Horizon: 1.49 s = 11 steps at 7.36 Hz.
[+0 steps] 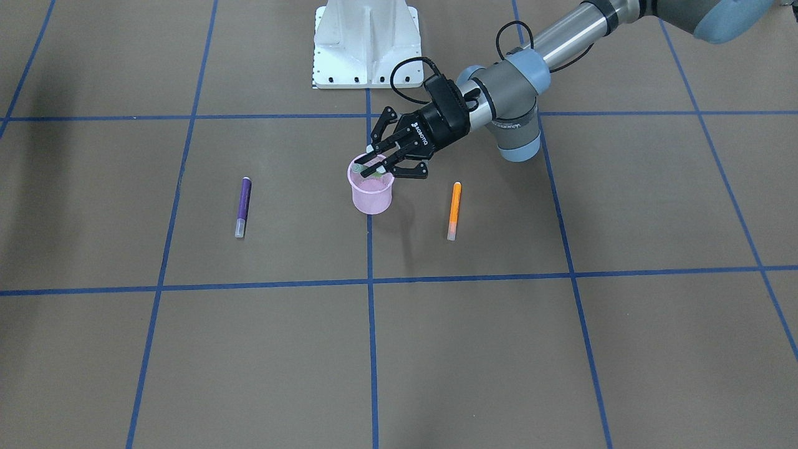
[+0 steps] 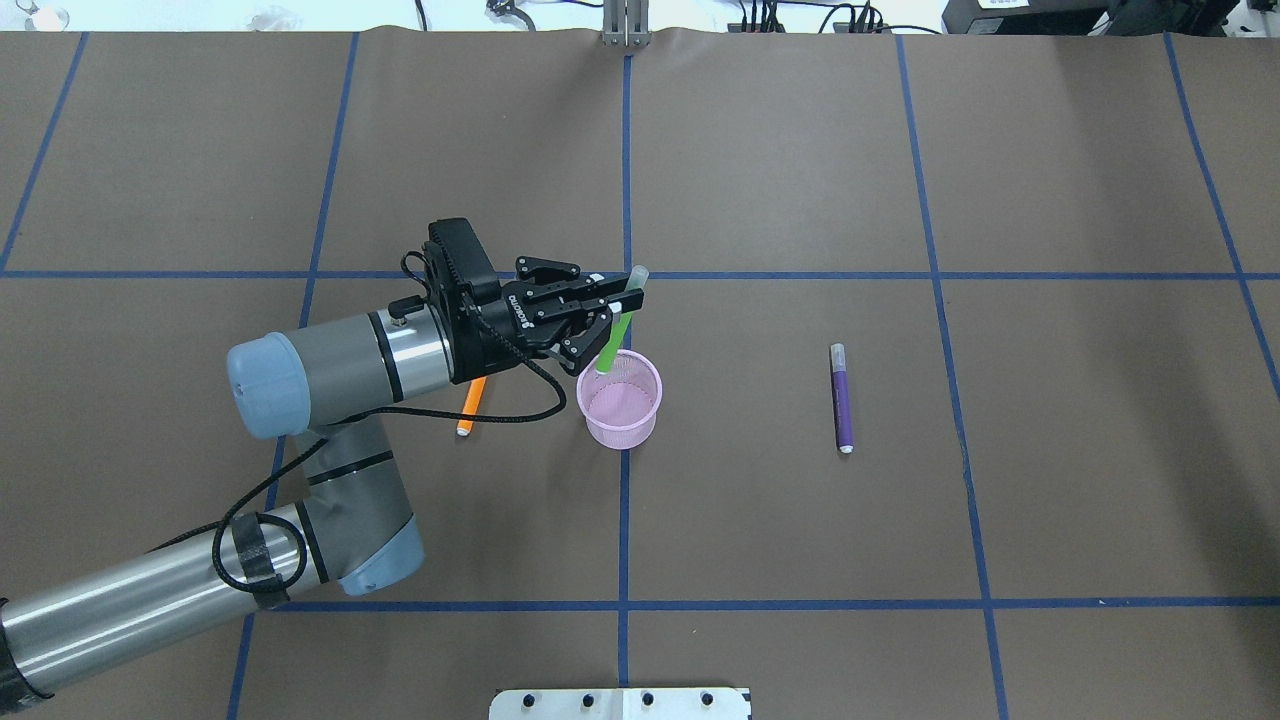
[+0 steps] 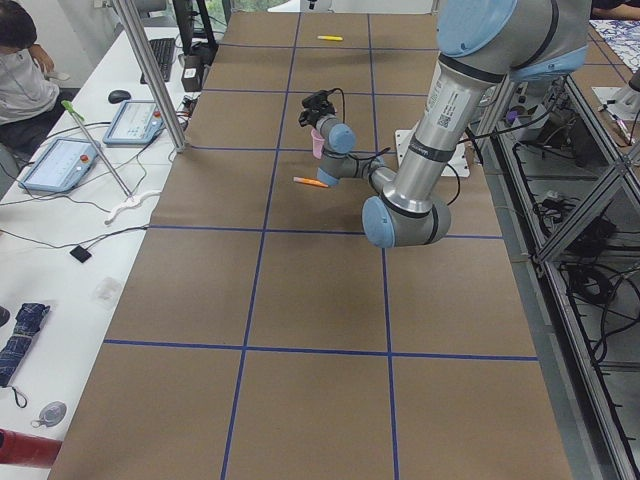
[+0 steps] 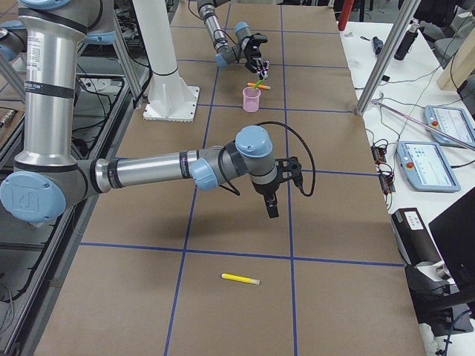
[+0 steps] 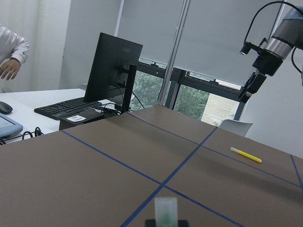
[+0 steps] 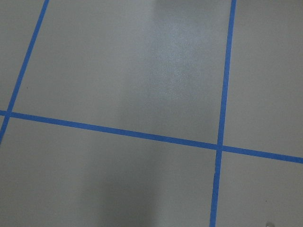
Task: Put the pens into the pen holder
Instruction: 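Lower the green highlighter into the lavender cup and open the left gripper, then withdraw the left gripper away from the cup while the right arm moves in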
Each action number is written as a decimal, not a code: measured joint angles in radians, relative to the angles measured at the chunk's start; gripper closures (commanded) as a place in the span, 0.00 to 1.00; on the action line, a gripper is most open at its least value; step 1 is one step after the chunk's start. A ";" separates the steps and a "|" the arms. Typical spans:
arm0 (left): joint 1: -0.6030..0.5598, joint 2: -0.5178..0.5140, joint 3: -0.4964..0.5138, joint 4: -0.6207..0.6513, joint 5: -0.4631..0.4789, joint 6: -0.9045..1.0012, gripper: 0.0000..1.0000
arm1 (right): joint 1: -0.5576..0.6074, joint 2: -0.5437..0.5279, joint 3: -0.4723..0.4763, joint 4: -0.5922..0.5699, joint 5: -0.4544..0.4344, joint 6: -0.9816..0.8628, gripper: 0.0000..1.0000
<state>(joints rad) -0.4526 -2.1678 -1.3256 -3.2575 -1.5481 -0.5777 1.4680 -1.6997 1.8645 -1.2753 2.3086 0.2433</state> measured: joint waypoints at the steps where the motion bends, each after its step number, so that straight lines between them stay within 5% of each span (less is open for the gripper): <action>1: 0.016 -0.002 0.010 -0.006 0.016 0.004 0.01 | 0.000 0.001 0.000 0.000 0.000 0.000 0.00; 6: 0.007 -0.015 -0.009 0.060 0.015 0.010 0.01 | 0.000 0.017 0.003 -0.001 0.006 0.030 0.00; 9: -0.109 0.013 -0.221 0.487 -0.142 0.010 0.01 | -0.004 0.044 0.007 -0.002 0.013 0.083 0.00; 11: -0.270 0.053 -0.330 0.807 -0.376 0.011 0.00 | -0.025 0.059 0.018 0.001 0.033 0.144 0.00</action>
<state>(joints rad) -0.7230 -2.1151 -1.6557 -2.4506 -1.9243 -0.5663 1.4426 -1.6402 1.8821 -1.2746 2.3419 0.3870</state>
